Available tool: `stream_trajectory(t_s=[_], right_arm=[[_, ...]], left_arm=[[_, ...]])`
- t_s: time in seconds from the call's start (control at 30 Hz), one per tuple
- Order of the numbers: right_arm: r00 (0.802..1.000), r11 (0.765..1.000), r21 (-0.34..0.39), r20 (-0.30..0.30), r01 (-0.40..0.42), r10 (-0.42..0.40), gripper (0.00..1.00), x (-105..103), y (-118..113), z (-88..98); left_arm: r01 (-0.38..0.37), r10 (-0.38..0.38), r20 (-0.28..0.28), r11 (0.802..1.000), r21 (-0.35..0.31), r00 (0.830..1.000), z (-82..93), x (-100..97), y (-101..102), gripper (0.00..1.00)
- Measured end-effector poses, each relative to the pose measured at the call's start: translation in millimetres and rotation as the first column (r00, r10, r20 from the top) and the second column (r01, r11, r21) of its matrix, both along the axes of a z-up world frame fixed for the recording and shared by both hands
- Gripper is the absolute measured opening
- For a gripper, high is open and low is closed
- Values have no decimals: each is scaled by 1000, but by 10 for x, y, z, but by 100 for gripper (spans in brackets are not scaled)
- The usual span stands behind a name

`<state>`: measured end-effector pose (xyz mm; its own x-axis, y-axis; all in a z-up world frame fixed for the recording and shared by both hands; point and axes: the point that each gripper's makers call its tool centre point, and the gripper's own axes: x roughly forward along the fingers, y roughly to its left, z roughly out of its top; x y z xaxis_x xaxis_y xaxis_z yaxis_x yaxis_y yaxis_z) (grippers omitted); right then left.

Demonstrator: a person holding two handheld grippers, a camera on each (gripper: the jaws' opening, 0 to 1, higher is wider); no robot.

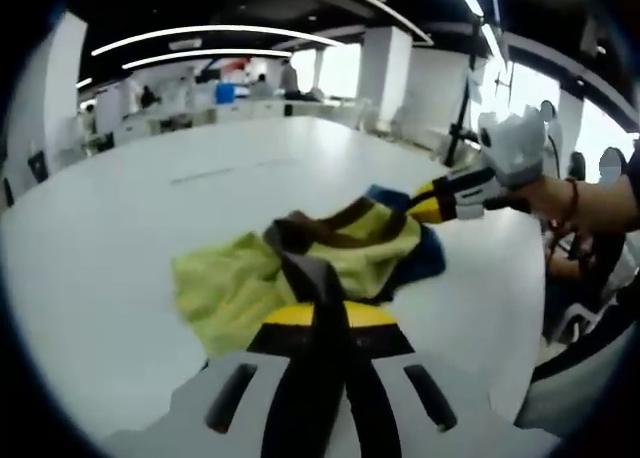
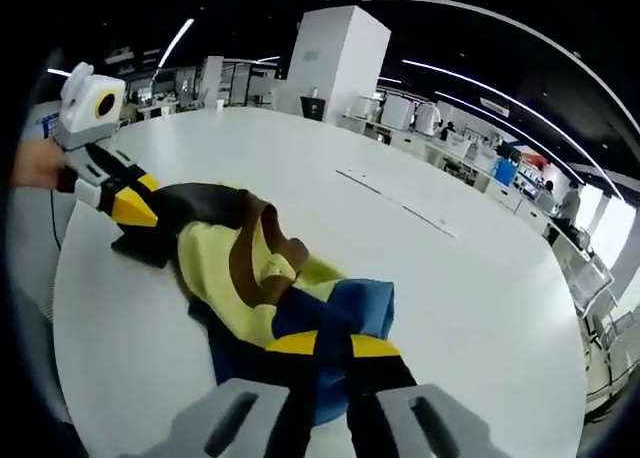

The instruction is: Fold the garment on the visible template until the final outline fits inside the template.

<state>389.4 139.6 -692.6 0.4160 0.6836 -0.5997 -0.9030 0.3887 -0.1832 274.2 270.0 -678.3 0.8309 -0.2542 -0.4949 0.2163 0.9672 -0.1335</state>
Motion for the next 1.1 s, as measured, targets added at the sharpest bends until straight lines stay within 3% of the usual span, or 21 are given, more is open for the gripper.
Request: stream_trajectory(t_s=[0.07, 0.17, 0.27, 0.57, 1.1], right_arm=[[1000, 1000, 13, -19, -4, 4, 7, -30, 3, 17], [1000, 999, -35, 16, -23, 24, 4, -39, -8, -26], [1000, 1000, -25, 23, -14, 14, 0, -29, 5, -13], [1000, 999, 30, 3, 20, -20, 0, -59, -26, 122], [995, 990, 109, -26, 94, -92, 0, -113, -250, 566]], left_arm=[[0, 0, 2, 1000, -5, 1000, 7, 3, -4, 1], [1, -1, -3, 1000, -4, 1000, -4, 3, 4, 0], [-3, 3, -8, 1000, -13, 1000, -8, -3, 5, 0], [8, -8, -2, 1000, -14, 1000, 73, -44, 11, 0], [-31, 29, 71, 999, 30, 997, 516, -129, 217, 0]])
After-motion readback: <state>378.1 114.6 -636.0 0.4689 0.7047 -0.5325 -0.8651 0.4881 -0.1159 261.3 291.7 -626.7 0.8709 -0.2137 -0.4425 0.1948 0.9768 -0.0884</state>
